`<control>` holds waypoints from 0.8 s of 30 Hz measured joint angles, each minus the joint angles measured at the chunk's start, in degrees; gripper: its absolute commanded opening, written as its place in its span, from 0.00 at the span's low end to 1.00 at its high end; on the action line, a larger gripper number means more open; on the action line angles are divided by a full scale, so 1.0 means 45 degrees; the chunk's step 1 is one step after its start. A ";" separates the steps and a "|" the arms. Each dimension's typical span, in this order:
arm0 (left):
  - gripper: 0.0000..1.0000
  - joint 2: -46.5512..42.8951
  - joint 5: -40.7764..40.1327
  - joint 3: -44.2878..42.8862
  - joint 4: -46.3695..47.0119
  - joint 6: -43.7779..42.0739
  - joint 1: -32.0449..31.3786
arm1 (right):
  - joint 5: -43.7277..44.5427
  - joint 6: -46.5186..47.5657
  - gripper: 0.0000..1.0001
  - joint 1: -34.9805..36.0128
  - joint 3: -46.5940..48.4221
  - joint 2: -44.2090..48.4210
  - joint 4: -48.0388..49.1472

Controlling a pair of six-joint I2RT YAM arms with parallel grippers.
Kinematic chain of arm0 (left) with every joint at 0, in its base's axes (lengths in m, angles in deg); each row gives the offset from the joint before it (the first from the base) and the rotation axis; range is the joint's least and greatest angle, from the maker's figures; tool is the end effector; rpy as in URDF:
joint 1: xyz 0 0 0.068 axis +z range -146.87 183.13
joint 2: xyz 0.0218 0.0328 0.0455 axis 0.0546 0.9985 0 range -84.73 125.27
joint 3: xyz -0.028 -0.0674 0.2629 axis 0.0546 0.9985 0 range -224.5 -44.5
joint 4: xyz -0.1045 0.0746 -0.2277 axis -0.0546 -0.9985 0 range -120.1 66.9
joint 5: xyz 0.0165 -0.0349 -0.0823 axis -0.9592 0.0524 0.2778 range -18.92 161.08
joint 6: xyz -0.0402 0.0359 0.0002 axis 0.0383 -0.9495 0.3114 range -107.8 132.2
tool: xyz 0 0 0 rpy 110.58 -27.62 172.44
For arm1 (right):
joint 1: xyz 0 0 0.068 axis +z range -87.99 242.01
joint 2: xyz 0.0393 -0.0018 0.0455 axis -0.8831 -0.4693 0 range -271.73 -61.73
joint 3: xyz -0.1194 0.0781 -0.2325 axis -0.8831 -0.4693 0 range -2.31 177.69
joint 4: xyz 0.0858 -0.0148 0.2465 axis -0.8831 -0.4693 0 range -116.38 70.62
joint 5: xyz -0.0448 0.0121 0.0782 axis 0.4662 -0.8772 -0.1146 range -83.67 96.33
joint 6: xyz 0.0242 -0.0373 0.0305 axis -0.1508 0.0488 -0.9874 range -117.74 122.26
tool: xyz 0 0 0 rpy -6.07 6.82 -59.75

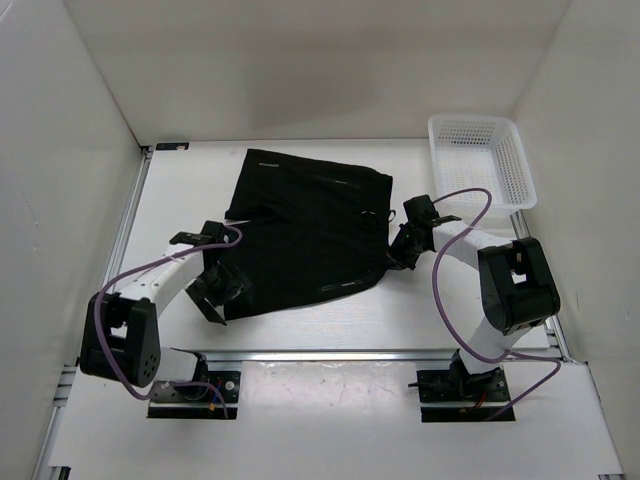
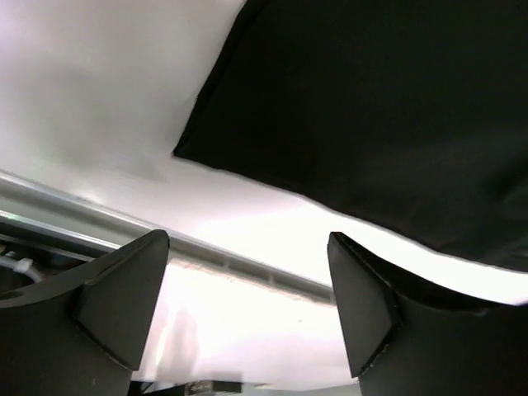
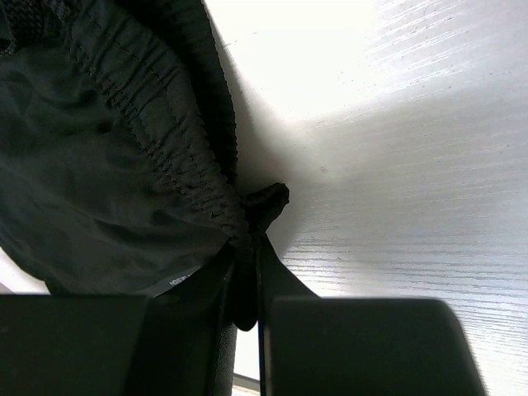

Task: Fold and stack the shorts
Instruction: Fold the shorts

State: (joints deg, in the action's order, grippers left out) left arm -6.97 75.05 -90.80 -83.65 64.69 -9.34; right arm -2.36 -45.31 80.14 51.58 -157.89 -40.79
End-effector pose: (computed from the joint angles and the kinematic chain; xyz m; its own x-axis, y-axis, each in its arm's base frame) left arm 0.1952 -0.0457 0.1855 -0.7632 -0.6417 0.0762 -0.6444 0.7646 -0.0144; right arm 0.3009 0.1041 0.1576 -0.8487 0.4899 -0.1992 0.3783 0.8256 0.4187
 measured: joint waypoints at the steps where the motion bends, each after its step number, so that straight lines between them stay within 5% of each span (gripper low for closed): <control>1: 0.88 0.0053 0.0005 0.0000 0.0155 0.0112 0.0000 | 0.0000 0.0000 0.00 0.0000 0.0000 0.0000 0.0000; 10: 0.66 0.2001 -0.0335 0.0398 0.1379 0.0578 0.0000 | 0.0000 0.0000 0.00 0.0000 0.0000 0.0000 -0.0010; 11: 0.60 0.2074 -0.0379 0.0398 0.1438 0.0607 0.0000 | 0.0005 0.0000 0.00 0.0000 0.0000 0.0000 -0.0010; 12: 0.42 0.2089 -0.0398 0.0389 0.1515 0.0636 0.0000 | 0.0005 0.0005 0.00 0.0000 0.0000 0.0000 -0.0010; 15: 0.11 0.2171 -0.0500 0.0311 0.1661 0.0719 0.0000 | 0.0024 0.0019 0.00 0.0000 0.0000 0.0000 -0.0015; 24: 0.11 0.1768 -0.1171 -0.0185 0.1622 0.0452 -0.0024 | 0.0141 0.0593 0.00 0.0015 0.0000 0.0238 -0.0393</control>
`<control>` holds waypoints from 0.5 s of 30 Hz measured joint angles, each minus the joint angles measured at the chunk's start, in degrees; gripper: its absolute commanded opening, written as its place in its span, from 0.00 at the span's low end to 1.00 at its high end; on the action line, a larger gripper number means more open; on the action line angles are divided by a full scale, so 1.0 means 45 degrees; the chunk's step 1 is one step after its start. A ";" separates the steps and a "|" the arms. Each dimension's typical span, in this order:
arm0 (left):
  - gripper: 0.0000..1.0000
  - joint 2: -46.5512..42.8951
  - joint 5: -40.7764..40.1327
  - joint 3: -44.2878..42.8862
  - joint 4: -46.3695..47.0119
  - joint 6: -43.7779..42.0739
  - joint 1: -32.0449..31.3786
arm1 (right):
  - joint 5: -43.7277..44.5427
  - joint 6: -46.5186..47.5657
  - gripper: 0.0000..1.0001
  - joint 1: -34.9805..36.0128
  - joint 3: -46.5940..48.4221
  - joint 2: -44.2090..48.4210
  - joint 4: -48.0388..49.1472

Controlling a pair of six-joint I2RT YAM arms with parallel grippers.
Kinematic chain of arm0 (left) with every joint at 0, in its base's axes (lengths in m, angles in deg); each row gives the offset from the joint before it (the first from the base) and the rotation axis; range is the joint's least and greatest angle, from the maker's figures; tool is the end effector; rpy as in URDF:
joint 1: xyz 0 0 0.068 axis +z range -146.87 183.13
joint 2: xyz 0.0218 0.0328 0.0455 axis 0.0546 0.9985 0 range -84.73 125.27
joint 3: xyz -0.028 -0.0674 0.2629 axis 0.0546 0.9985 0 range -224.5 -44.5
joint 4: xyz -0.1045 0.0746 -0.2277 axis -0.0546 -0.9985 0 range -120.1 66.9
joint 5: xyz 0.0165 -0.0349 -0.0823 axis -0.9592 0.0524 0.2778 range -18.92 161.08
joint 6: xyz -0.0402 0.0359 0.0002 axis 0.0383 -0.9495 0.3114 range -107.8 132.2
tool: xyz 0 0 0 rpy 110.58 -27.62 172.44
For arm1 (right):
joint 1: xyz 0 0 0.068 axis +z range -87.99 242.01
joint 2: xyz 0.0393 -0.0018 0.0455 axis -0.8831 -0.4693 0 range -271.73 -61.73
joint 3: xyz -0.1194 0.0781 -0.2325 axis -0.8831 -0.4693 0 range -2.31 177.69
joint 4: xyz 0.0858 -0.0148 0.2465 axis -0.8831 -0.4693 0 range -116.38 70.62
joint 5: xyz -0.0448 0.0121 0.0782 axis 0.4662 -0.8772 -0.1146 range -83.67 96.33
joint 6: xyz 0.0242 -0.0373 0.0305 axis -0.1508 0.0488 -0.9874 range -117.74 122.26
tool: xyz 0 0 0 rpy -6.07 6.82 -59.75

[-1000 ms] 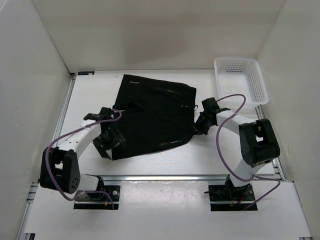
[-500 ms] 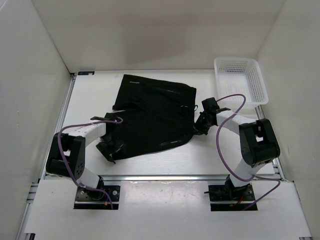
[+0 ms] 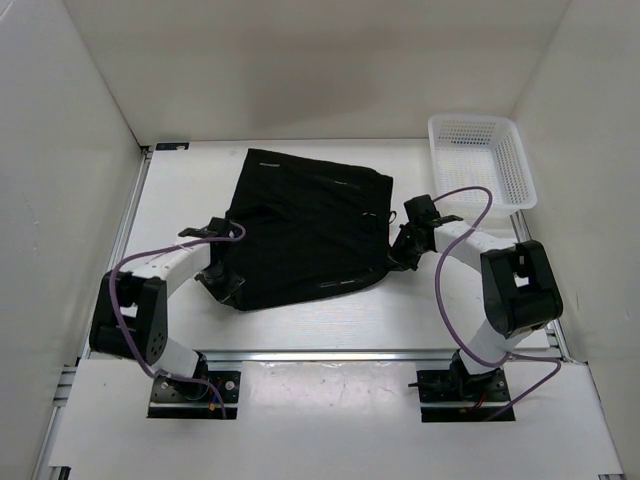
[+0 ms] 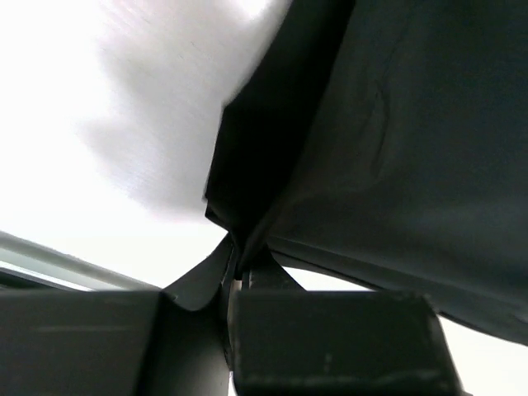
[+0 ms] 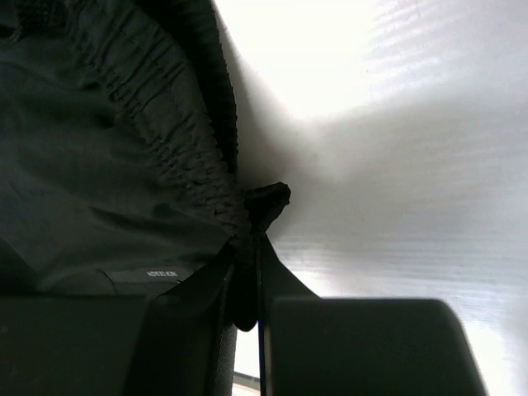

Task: Fold and stack the shorts
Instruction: Fold the shorts

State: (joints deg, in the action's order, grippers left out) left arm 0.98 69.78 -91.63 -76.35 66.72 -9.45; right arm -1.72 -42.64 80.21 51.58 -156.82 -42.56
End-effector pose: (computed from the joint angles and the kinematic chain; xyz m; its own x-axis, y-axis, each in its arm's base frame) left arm 0.2204 -0.0484 0.1615 -0.7441 -0.6681 0.0000 -0.6676 0.7435 0.0391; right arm 0.2972 0.1029 0.1616 -0.8656 0.4512 -0.2172 0.3448 0.8516 0.3947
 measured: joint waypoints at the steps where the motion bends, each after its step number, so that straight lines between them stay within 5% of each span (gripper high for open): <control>1: 0.11 -0.0262 -0.0097 -0.0117 -0.0141 -0.0019 -0.0024 | 0.0010 0.0117 0.00 0.0019 0.0000 0.0131 -0.0107; 15: 0.11 -0.5129 -0.0695 -0.0797 -0.2599 0.0146 -0.0641 | 0.0219 0.0695 0.02 0.0578 -0.2997 0.5226 -0.2040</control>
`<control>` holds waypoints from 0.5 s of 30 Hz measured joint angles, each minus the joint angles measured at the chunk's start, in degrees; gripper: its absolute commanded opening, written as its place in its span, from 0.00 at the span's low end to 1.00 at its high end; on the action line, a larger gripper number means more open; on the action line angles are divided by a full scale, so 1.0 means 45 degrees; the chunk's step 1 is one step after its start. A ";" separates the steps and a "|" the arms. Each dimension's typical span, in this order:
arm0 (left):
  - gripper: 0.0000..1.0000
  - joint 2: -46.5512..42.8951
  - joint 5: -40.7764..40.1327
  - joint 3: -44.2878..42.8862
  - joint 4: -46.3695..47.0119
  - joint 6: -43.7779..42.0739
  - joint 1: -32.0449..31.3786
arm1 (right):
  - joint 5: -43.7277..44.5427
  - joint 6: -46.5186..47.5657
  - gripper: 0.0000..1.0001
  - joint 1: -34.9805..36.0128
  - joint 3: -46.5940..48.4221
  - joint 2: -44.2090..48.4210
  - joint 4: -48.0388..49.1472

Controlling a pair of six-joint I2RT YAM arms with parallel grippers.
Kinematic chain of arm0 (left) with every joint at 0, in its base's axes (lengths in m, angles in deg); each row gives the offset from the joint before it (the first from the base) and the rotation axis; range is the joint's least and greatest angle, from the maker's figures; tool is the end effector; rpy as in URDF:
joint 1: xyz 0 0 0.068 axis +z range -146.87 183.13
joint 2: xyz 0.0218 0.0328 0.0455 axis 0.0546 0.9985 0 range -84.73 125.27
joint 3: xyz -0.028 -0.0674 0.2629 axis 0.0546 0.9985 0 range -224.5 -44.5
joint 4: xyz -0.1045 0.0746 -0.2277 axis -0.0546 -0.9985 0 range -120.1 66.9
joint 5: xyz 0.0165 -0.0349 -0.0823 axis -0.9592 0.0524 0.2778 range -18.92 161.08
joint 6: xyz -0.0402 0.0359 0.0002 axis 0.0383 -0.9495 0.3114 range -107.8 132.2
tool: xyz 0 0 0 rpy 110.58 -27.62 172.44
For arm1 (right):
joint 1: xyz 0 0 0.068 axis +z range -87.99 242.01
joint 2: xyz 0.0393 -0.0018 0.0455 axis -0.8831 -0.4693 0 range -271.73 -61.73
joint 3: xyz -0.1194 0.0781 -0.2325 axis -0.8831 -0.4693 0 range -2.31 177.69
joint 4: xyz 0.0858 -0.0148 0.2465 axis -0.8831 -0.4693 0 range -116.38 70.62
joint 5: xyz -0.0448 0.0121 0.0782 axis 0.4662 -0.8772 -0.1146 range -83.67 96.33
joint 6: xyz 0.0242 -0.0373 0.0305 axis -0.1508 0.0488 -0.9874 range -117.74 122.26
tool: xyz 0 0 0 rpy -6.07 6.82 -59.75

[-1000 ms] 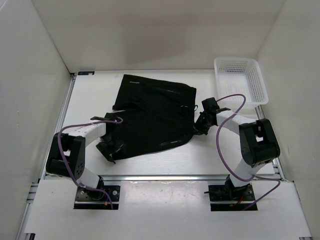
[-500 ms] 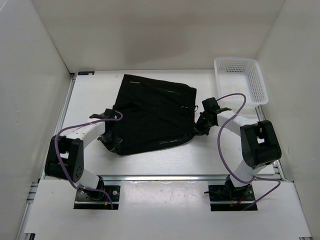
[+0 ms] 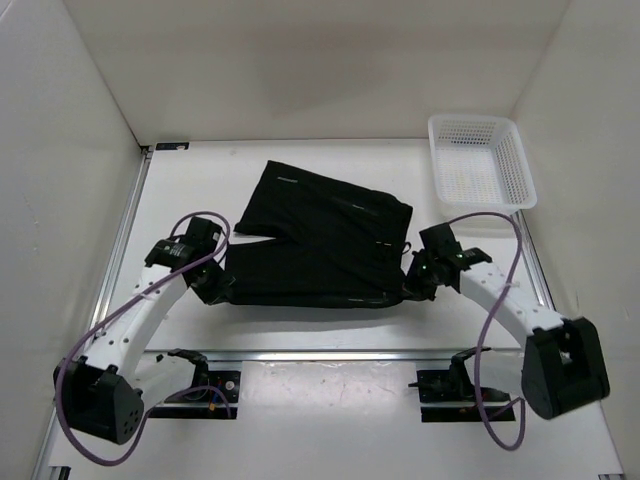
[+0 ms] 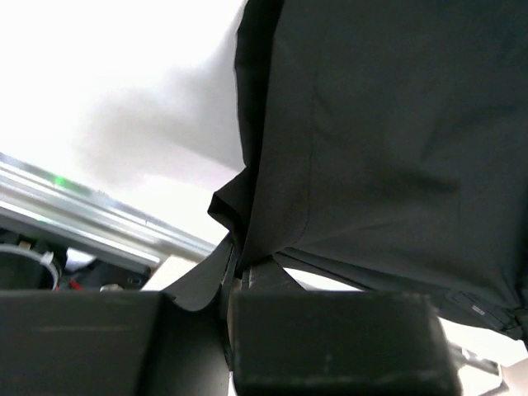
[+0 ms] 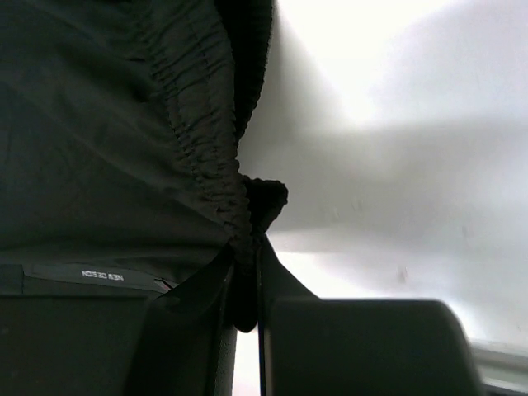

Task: Fold and stack the shorts
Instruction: Fold the shorts

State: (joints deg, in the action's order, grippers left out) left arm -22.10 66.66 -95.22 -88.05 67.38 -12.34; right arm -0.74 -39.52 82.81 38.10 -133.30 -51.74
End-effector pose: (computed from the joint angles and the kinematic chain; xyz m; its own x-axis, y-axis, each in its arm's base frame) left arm 0.1699 -0.0442 0.2496 -0.7403 -0.6444 -0.1915 -0.6283 0.7646 -0.1438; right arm 0.2097 0.0843 0.1905 -0.8929 0.3682 -0.2591 0.2565 0.8890 0.3793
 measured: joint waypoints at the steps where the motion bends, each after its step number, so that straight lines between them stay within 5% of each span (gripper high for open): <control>1: 0.11 -0.0199 0.0044 -0.0063 -0.0175 0.0024 -0.0053 | 0.0034 -0.0015 0.02 0.0005 -0.0146 0.0476 -0.0238; 8: 0.11 -0.0447 0.0068 -0.2074 -0.1010 0.0000 -0.0646 | 0.0549 -0.0131 0.02 0.0136 -0.0457 0.3016 -0.1647; 15: 0.11 0.2837 -0.0457 -0.6985 -0.1180 -0.0899 -0.0942 | 0.1171 -0.0602 0.07 0.0151 0.0500 0.3283 -0.2788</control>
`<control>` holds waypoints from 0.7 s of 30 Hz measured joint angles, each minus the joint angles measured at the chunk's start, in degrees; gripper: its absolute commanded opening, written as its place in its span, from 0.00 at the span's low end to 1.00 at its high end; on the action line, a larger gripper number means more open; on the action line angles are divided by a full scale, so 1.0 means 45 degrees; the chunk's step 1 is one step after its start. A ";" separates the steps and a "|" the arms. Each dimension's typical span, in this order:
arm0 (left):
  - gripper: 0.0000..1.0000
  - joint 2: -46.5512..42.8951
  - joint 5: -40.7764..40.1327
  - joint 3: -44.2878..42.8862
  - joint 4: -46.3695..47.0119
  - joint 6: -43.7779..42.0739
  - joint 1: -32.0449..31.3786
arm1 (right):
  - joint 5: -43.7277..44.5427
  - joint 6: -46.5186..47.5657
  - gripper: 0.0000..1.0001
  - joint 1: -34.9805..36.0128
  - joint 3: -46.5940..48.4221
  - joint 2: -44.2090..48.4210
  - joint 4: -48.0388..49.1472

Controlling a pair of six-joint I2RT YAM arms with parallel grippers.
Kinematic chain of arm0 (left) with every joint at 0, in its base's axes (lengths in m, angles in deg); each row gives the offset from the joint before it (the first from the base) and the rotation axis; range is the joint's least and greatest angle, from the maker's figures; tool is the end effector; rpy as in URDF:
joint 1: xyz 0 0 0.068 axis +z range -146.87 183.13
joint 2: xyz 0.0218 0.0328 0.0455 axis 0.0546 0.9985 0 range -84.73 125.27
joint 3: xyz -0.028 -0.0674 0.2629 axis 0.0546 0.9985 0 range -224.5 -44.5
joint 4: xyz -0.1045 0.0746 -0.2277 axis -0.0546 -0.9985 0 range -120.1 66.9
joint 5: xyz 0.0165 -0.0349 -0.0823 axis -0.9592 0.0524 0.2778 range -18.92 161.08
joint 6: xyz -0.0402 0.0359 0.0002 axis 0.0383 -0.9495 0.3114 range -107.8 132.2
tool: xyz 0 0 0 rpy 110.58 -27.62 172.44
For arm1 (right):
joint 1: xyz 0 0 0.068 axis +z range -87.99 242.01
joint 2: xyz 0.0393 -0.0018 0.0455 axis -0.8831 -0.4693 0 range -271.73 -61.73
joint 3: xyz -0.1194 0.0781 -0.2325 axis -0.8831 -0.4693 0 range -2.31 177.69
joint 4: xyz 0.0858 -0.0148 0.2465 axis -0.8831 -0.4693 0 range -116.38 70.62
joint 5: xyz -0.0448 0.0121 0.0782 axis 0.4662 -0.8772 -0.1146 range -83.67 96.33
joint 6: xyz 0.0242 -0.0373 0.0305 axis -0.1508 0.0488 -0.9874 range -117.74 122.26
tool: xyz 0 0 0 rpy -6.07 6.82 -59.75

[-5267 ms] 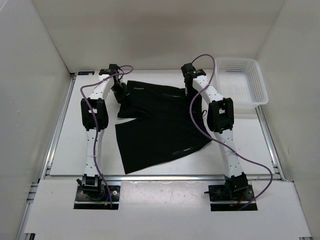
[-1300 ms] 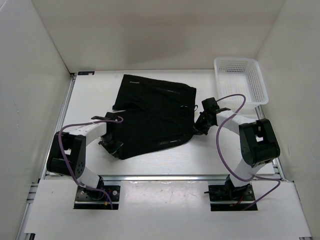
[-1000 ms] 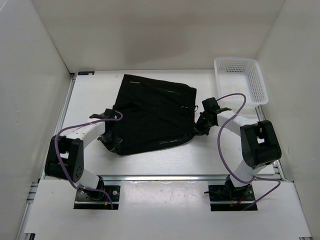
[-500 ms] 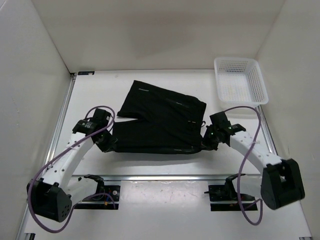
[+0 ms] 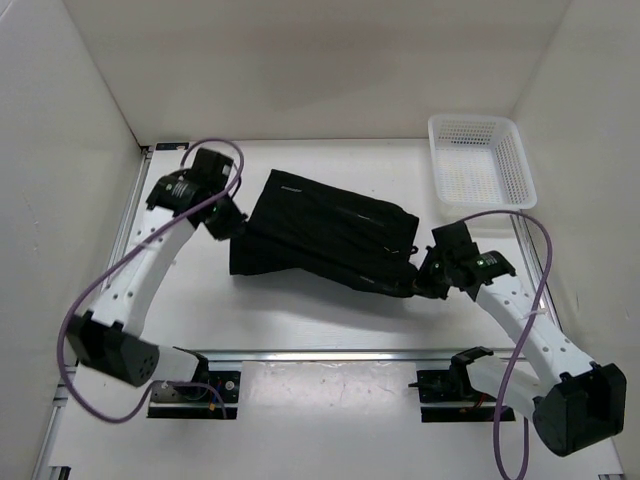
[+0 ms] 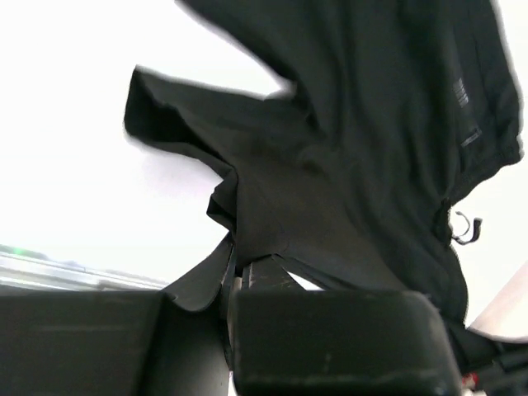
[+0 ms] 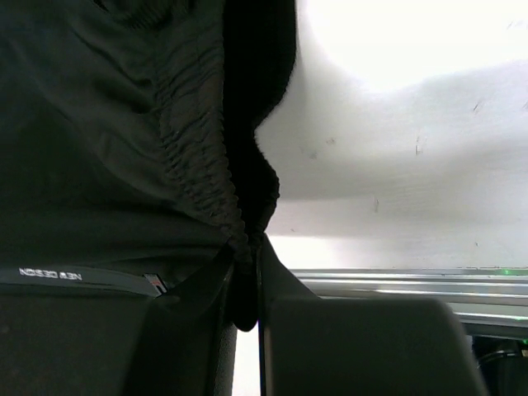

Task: Fold and stack the shorts
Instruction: Fold the shorts

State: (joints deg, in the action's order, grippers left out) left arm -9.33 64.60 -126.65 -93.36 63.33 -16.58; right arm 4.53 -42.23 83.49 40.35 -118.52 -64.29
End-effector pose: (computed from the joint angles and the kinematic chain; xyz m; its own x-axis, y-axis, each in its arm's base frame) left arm 0.2257 -0.0766 0.3596 -0.7527 -0.5521 -0.3586 -0.4754 0.8327 -0.2839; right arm 0.1708 0.0684 0.2386 -0.8362 0.4237 -0.3482 0.2874 0.8793 0.3798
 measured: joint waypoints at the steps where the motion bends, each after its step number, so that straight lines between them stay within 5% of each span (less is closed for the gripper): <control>1: 0.11 0.0515 -0.0112 -0.0631 0.0034 -0.0136 -0.0010 | 0.0165 -0.0029 0.04 -0.0005 0.0340 -0.0112 -0.0044; 13: 0.11 0.7786 -0.0306 -0.7859 0.0413 -0.1953 0.0447 | 0.1491 0.0044 0.10 -0.1520 0.5236 -0.4823 -0.0432; 15: 0.11 0.9292 0.0160 -0.9510 0.0301 -0.2322 0.0733 | 0.1647 0.0092 0.33 -0.1933 0.6353 -0.5950 -0.0287; 16: 0.14 1.0146 0.0466 -1.0569 0.0325 -0.2540 0.0860 | 0.1763 0.0146 0.56 -0.2084 0.6907 -0.6557 -0.0282; 17: 0.42 1.1050 0.0709 -1.1710 0.0350 -0.2754 0.1001 | 0.1928 0.0175 0.83 -0.2210 0.7499 -0.7189 -0.0267; 19: 0.79 1.2784 0.1122 -1.3760 0.0627 -0.3172 0.1273 | 0.2220 0.0345 0.92 -0.2453 0.8602 -0.8437 -0.0233; 21: 1.00 1.3867 0.1559 -1.4693 0.0971 -0.3419 0.1467 | 0.2327 0.0500 0.94 -0.2662 0.9578 -0.9554 -0.0131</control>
State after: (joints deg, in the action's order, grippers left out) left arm 53.07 71.62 -192.77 -88.99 47.95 -9.98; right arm 15.00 -39.98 71.51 83.45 -161.52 -64.88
